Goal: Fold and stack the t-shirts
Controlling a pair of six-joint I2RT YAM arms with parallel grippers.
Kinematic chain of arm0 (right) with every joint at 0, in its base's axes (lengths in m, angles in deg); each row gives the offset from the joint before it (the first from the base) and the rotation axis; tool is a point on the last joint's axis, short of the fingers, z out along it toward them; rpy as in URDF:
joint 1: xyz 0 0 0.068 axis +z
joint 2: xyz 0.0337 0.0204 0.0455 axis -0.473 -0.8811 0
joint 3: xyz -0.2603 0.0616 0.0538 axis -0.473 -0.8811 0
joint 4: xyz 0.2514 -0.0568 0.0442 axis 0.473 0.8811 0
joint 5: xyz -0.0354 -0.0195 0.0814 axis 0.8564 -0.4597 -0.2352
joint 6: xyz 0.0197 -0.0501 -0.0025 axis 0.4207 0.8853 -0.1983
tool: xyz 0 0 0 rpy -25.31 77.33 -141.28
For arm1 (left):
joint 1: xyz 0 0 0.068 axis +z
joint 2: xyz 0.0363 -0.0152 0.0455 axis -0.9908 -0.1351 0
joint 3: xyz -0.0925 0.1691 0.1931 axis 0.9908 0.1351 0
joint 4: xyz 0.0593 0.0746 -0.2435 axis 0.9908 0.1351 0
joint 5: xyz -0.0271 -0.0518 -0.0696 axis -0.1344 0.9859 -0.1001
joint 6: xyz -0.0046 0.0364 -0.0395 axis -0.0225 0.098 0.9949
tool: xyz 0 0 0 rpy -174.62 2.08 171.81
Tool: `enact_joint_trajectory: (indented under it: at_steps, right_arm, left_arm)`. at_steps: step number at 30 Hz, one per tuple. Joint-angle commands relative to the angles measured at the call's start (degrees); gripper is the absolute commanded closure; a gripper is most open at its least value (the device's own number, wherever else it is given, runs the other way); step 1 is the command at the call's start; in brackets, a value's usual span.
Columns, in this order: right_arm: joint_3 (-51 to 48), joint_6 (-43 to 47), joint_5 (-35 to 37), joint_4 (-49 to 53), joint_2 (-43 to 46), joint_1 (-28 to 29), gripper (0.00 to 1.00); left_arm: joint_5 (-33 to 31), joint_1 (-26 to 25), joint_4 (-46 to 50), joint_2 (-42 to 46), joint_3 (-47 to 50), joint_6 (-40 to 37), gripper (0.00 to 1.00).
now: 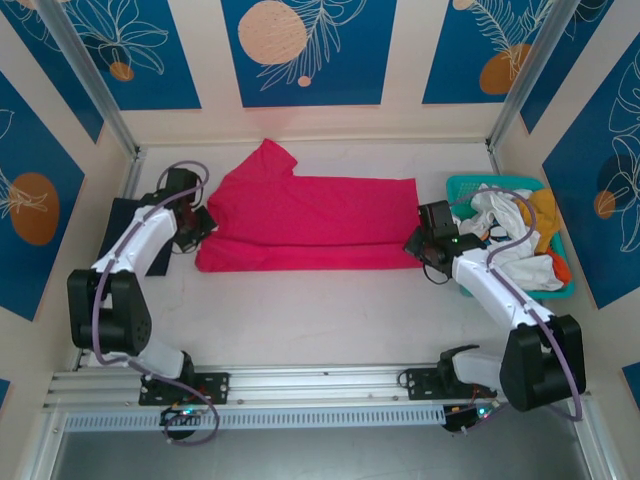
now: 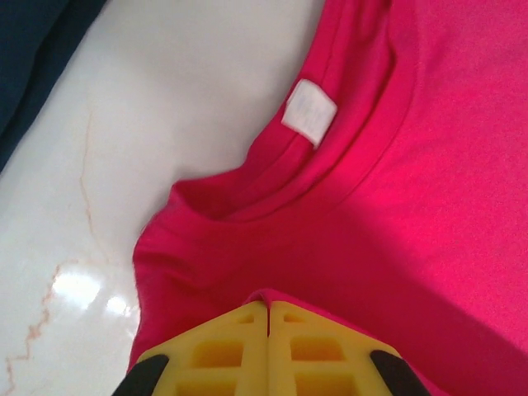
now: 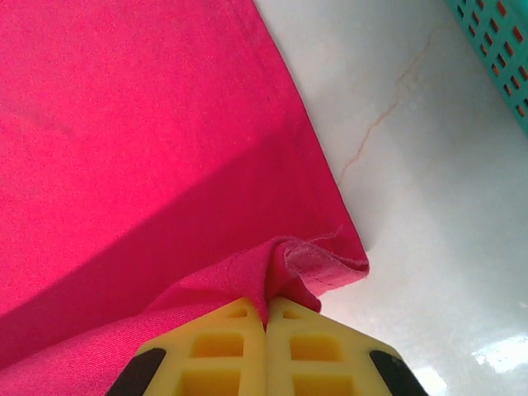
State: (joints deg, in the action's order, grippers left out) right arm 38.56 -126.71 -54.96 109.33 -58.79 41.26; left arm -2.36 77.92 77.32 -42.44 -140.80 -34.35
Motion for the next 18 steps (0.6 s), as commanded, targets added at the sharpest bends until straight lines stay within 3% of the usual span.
enact_joint_trajectory:
  at_steps: [1,18]
  right_arm:
    - [2.5,1.6,-0.8,-1.4,-1.5,-0.9,1.00]
    - [8.8,4.0,-1.3,-4.1,-10.1,-3.8,1.00]
  left_arm:
    - [-0.9,-0.3,1.2,-2.5,-5.1,-3.1,1.00]
    - [-0.7,-0.3,2.6,-14.0,-17.7,-6.1,1.00]
